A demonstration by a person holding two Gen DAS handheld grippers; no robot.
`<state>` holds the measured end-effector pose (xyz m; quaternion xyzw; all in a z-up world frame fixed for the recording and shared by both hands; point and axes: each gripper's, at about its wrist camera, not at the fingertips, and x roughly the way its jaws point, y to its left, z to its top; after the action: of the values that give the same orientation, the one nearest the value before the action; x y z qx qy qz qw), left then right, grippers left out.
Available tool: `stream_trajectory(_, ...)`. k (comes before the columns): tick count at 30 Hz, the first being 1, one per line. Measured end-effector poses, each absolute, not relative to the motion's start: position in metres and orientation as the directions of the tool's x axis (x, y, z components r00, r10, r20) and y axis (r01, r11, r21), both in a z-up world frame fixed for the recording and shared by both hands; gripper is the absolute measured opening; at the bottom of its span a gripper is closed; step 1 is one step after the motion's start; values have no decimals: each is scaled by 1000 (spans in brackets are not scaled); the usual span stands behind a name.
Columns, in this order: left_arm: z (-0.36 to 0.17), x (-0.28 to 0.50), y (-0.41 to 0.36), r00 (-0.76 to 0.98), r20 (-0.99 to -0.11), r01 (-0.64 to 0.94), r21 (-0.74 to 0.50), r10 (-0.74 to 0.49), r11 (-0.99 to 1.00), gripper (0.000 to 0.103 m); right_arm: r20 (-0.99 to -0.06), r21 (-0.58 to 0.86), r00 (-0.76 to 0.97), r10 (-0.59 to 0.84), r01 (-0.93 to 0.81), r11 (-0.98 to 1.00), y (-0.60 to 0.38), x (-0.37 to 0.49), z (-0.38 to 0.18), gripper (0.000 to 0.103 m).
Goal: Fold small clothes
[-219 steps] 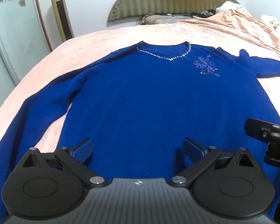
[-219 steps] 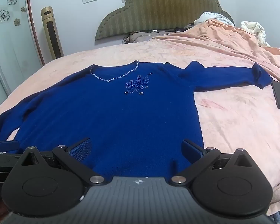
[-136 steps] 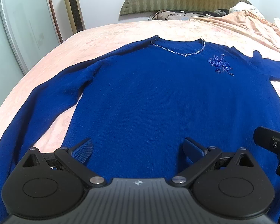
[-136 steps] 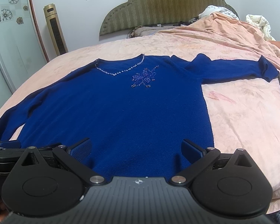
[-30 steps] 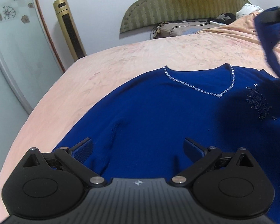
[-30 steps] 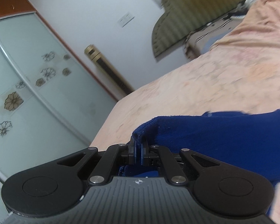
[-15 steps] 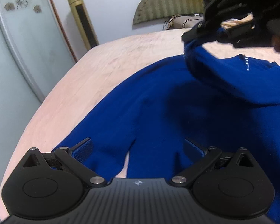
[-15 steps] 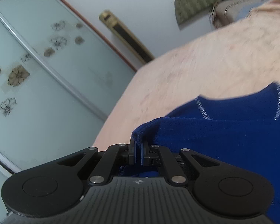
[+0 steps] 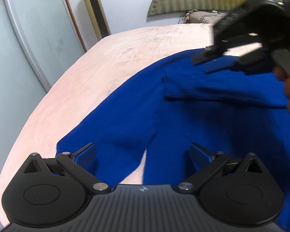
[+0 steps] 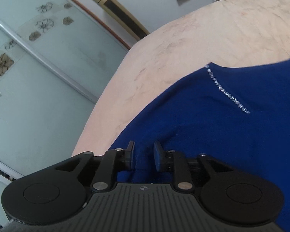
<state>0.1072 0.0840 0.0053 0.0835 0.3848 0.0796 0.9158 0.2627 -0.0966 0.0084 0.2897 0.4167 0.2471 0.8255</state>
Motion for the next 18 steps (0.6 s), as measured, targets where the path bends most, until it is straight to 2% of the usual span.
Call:
stream_trajectory(3,5,108,89,683,-699,-99,200,213,975,103,-542,689,541,643,-152,709,-107,254,7,28)
stream_trajectory(5,6,107,90,679,-704,-104,191,210,976,103,-566,681,529,632,-133,720,-106,255,1,39)
stream_trajectory(8,13,100,94,694,-685,-102,208,220,973,103,-647,626,486,587,-100,773,-100,260,-13,46)
stream_trajectory(10,19,90,107,712,-654,-127,238,256,963,103,-653,616,496,571,-91,783,-99,254,-13,44)
stream_trajectory(13,26,78,140,695,-632,-217,272,344,937,103,-623,594,526,578,-162,788,-94,236,3,44)
stream_trajectory(18,33,57,208,614,-635,-406,256,469,877,103,-619,461,546,564,-328,824,-64,201,25,54)
